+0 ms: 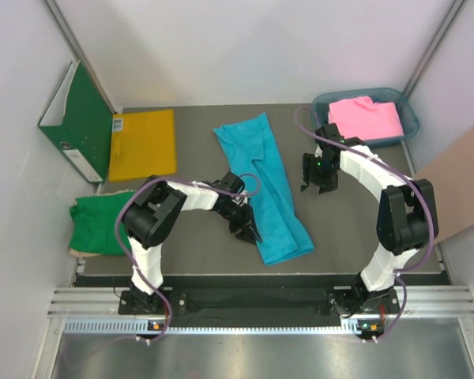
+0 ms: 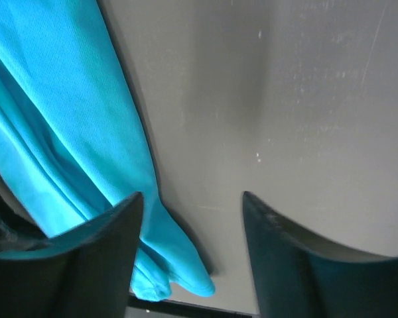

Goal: Fold and stack the t-shirts
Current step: Rotate the tshirt 90 degrees, then grab the bottom of the folded rectangular tshirt with both arms, then fold the folded rectangular tshirt in 1/3 of the way, then grab one side of the 2/3 rectangular tshirt with both arms, then fold the long partially folded tshirt into a neat square

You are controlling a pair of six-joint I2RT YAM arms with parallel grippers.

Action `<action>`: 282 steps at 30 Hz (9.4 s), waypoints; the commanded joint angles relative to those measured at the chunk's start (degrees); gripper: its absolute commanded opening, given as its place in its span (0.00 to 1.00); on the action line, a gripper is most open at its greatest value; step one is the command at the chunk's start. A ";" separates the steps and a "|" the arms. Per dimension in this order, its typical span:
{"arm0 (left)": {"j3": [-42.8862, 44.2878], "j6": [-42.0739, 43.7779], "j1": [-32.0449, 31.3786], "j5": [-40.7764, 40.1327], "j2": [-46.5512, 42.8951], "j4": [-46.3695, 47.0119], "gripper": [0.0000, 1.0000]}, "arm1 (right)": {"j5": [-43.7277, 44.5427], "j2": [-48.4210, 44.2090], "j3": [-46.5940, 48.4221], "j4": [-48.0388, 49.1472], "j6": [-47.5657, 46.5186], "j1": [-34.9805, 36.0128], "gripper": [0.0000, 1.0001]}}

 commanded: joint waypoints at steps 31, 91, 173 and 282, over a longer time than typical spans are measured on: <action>2.03 16.42 11.88 -28.33 -12.56 -29.95 0.69 | -23.13 -15.85 -21.56 13.30 7.06 9.19 1.00; 14.92 15.10 10.92 -28.16 -14.43 -35.05 0.00 | -5.47 -0.03 4.79 -5.94 10.85 29.68 0.00; 27.87 24.85 21.29 -27.02 0.88 -32.24 0.99 | 3.50 32.13 41.54 5.48 -8.76 19.57 0.00; 37.71 16.51 20.49 -25.36 -3.88 -29.17 0.00 | -25.06 21.40 37.49 -2.34 -5.68 8.14 0.02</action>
